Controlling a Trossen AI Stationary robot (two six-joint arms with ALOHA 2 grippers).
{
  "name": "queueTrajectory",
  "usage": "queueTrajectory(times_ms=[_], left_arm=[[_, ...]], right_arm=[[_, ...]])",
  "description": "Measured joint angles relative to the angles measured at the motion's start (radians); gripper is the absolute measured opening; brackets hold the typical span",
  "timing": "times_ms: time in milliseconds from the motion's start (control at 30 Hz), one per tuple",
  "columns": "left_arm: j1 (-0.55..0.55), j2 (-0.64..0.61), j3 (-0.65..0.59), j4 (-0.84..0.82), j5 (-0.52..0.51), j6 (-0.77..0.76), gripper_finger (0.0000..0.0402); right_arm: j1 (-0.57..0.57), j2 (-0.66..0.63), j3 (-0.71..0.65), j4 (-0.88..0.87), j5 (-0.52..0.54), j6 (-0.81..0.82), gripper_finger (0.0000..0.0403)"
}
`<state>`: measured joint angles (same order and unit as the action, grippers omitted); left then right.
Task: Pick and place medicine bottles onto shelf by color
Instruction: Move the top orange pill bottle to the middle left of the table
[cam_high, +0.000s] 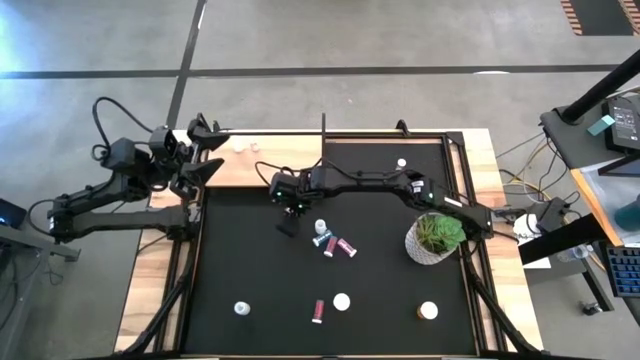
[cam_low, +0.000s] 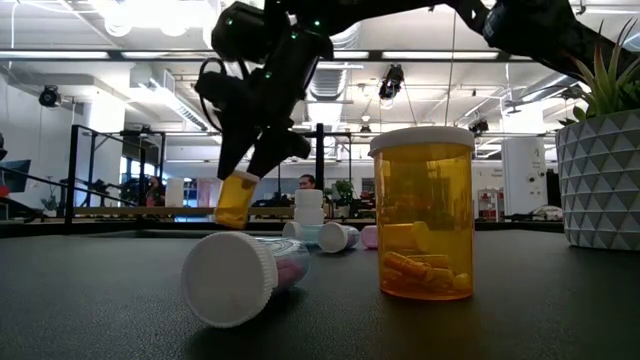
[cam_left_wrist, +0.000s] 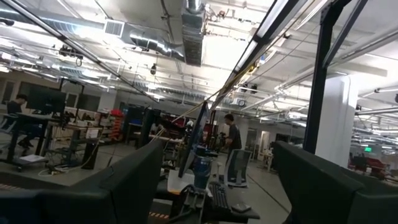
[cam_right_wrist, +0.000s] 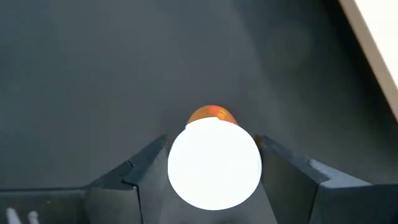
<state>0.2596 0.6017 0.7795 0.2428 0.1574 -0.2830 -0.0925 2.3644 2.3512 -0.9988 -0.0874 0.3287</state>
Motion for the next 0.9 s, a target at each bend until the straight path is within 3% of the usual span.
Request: queueTrajectory(times_ms=[567, 900], left_arm=[[0.000, -0.065, 0.001, 0.001, 0.000, -0.002, 0.0290], [0.000, -0.103, 0.001, -0.010, 0.000, 0.001, 0.0290]], right_arm=[[-0.002, 0.023, 0.000, -0.036, 0.000, 0.005, 0.0213], [-0.002, 0.021, 0.000, -0.037, 0.001, 0.001, 0.0269]])
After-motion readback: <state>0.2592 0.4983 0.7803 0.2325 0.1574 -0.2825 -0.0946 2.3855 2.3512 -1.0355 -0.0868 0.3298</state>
